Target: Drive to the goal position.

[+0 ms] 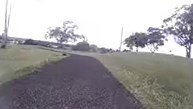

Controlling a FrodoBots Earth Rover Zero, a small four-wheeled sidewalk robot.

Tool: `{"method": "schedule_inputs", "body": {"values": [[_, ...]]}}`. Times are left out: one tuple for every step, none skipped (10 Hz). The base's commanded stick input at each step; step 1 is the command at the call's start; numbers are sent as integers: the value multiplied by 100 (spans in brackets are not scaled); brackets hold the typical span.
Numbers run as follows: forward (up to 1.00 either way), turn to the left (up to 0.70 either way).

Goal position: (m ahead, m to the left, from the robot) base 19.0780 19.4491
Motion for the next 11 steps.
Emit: {"method": "schedule_inputs", "body": {"values": [[50,0],[50,0],[50,0],[50,0],[50,0],[50,0],[50,0],[50,0],[50,0],[50,0],[50,0]]}}
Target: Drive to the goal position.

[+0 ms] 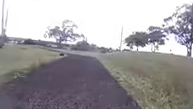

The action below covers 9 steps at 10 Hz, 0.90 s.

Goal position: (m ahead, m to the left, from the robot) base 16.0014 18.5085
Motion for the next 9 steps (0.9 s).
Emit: {"method": "schedule_inputs", "body": {"values": [[50,0],[50,0],[50,0],[50,0],[50,0],[50,0],[50,0],[50,0],[50,0]]}}
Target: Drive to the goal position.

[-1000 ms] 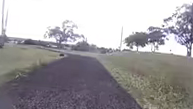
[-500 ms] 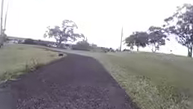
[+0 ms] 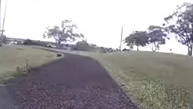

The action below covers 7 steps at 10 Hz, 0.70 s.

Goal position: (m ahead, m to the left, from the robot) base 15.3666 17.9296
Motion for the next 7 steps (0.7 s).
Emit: {"method": "schedule_inputs", "body": {"values": [[50,0],[50,0],[50,0],[50,0],[50,0],[50,0],[50,0]]}}
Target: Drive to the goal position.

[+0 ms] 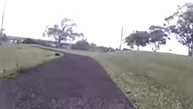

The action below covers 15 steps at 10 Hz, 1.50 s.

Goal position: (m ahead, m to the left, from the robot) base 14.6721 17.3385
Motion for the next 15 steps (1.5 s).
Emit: {"method": "schedule_inputs", "body": {"values": [[50,0],[50,0],[50,0],[50,0],[50,0],[50,0],[50,0],[50,0],[50,0],[50,0],[50,0],[50,0],[50,0],[50,3],[50,28]]}}
